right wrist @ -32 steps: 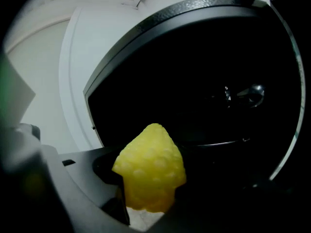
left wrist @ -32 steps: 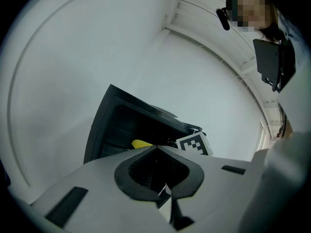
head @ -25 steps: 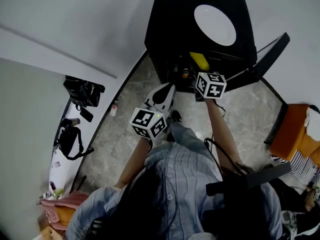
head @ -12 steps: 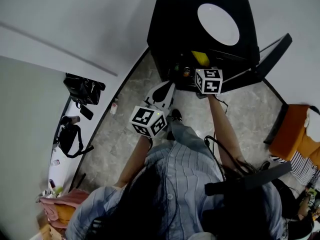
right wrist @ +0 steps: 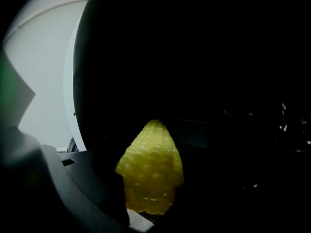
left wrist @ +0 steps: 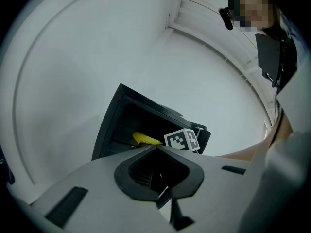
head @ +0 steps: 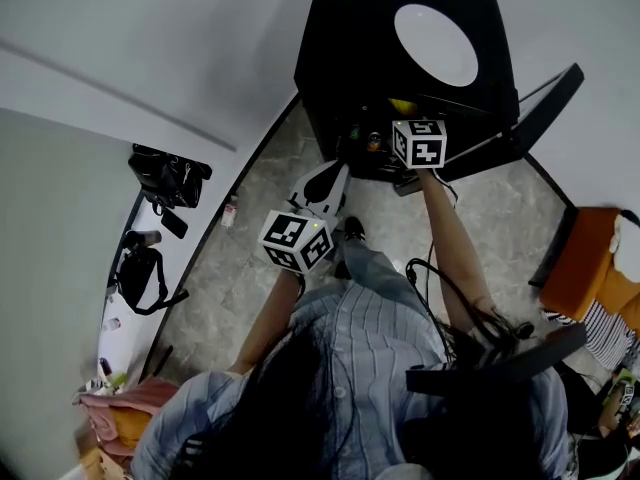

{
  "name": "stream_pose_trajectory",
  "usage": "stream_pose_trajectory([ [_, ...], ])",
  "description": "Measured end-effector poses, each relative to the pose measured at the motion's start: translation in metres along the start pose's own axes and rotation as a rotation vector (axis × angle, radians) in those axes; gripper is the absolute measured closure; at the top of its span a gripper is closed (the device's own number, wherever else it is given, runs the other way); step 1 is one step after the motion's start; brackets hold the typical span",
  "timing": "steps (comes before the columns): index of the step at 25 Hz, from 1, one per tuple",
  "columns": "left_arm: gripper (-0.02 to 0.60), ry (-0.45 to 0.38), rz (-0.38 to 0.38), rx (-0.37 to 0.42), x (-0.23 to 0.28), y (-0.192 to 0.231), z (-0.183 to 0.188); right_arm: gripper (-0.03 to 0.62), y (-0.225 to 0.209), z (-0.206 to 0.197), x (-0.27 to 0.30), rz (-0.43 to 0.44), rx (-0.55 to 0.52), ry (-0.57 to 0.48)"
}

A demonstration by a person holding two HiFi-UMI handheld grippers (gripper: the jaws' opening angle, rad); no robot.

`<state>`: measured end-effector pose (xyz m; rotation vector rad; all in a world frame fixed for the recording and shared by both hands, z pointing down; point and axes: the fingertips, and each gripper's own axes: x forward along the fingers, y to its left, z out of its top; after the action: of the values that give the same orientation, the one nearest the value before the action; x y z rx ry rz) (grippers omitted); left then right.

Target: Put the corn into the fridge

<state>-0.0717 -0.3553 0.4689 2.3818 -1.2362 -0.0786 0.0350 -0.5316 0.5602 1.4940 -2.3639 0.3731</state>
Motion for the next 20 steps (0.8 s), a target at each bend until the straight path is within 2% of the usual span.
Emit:
stream_pose_trajectory([
  [9,0.575,0.012,-0.023,0.008,-0.005,-0.008,-0.002,0.330,0.002,0.002,-0.003,-0.021,-0.009,-0.011],
  [20,0.574,0.000,0.003,0.000,-0.009,0.001,-0.001,0.329,0.001,-0.003,-0.013,-0.015,0.005,-0.012],
])
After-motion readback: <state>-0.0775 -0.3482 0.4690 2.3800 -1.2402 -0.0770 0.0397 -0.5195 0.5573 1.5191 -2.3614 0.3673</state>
